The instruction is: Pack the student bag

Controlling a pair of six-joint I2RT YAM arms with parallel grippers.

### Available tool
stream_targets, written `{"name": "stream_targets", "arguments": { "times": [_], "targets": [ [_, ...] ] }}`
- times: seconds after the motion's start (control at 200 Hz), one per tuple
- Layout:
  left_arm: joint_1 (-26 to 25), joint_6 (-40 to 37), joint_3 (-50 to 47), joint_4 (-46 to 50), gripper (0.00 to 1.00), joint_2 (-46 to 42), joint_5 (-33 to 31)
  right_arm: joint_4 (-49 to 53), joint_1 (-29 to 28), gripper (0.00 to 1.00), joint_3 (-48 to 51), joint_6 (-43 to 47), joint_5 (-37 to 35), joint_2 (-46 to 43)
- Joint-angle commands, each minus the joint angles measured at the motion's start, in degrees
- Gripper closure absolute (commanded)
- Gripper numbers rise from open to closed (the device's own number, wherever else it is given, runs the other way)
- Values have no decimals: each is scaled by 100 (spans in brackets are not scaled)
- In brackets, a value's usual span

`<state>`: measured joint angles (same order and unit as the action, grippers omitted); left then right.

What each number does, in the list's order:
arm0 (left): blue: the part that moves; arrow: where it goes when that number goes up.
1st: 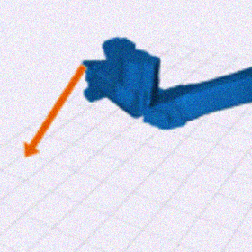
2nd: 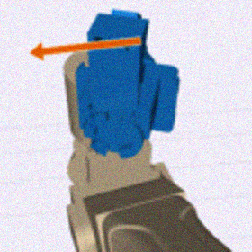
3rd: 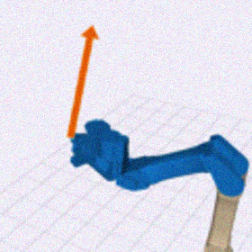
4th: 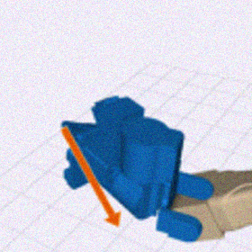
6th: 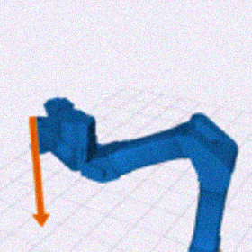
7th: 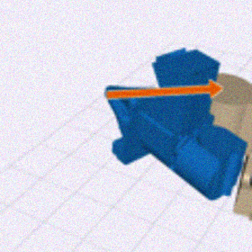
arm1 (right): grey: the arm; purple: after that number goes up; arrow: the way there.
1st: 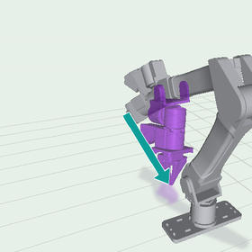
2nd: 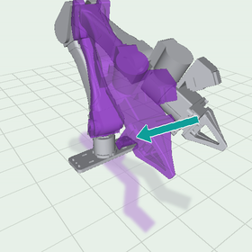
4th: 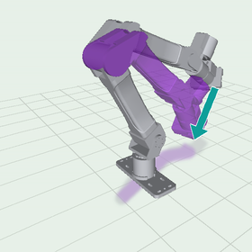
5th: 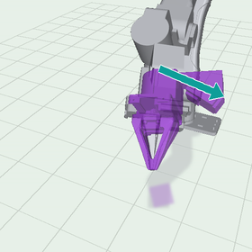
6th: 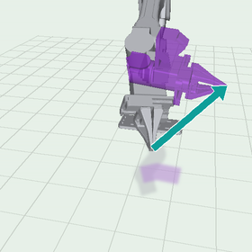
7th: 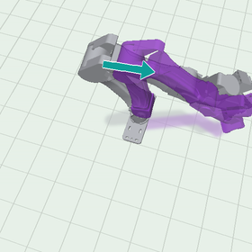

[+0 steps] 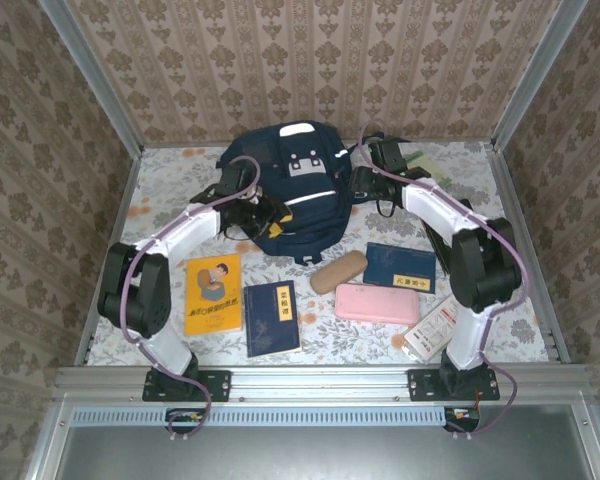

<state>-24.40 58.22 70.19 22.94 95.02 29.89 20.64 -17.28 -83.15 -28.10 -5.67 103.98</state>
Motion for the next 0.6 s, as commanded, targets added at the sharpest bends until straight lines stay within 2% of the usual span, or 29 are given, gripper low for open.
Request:
{"name": "stream_targets", "arguments": {
  "times": [0.0,0.115,0.17,0.25,0.29,0.415,0.5,0.52,0.595],
  "targets": [
    [-68,-1854,434,790,52,-571,-518,451,-38,35,356,57,-106,-512],
    [-107,-3064,733,1152,49,-634,-706,474,-42,36,665,-229,171,-850],
    [-135,-3630,989,1397,47,-521,-1135,594,-42,36,673,-293,390,-875],
    [-434,-4330,1516,1804,45,-122,-1856,798,-35,34,623,-667,662,-833],
    [-442,-4442,1827,2081,45,165,-2131,844,-37,34,626,-948,735,-795],
    [-300,-4453,2384,2388,44,897,-2430,610,-38,32,782,-1676,1252,-586],
    [-214,-4433,2438,2256,44,1212,-2530,604,-33,32,708,-1904,1310,-289],
    [-34,-4418,2448,2193,44,1285,-2572,643,-35,32,669,-1953,1301,-210],
    [146,-4366,2558,1909,44,1564,-2497,721,-25,32,463,-2026,1333,103]
  ]
}}
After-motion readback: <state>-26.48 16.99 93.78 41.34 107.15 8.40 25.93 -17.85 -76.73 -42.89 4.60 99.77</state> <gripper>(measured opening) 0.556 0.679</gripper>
